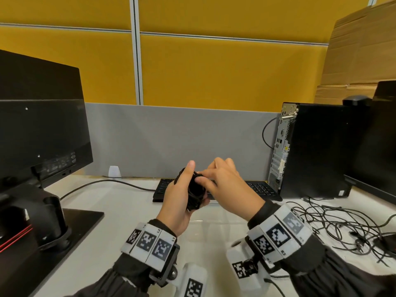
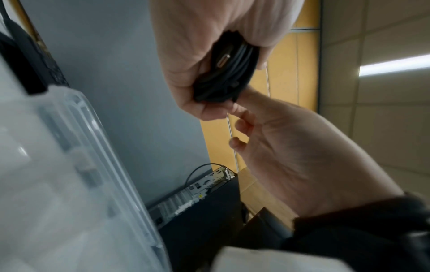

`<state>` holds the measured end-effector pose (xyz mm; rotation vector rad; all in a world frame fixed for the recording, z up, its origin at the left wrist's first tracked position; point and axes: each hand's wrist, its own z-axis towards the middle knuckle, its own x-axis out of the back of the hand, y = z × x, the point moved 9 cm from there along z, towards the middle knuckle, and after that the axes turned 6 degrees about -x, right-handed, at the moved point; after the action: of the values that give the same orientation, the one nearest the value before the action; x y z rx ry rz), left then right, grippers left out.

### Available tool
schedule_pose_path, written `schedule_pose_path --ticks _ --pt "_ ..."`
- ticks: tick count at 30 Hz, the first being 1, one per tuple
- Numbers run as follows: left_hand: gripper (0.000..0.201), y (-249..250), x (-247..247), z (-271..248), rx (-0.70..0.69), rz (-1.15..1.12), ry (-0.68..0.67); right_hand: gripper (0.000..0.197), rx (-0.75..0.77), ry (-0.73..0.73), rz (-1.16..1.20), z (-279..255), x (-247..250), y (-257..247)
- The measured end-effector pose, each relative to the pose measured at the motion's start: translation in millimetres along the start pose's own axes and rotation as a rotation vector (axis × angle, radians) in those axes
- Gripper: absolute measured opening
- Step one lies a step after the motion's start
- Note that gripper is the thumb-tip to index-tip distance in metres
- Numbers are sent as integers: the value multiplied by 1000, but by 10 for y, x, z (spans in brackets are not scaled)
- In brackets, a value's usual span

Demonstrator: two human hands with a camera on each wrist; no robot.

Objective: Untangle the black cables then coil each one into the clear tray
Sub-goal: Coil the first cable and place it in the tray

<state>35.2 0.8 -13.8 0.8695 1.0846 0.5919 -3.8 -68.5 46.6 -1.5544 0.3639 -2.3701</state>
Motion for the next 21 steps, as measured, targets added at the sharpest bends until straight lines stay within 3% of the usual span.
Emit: schedule_pose_path --ticks 3,7,9,13,21 --pt "26 -87 8 30 59 -113 26 31 36 57 -55 12 -8 -40" --pt "16 -166 90 72 97 -144 58 33 78 72 -275 -62 -162 -56" --pt "24 -152 155 79 93 -101 61 33 87 19 -212 -85 -189 -21" --pt "51 -144 237 124 106 -48 51 29 58 24 277 -40 -11 55" --pt "47 -108 235 105 71 41 71 33 101 -120 271 52 -141 -86"
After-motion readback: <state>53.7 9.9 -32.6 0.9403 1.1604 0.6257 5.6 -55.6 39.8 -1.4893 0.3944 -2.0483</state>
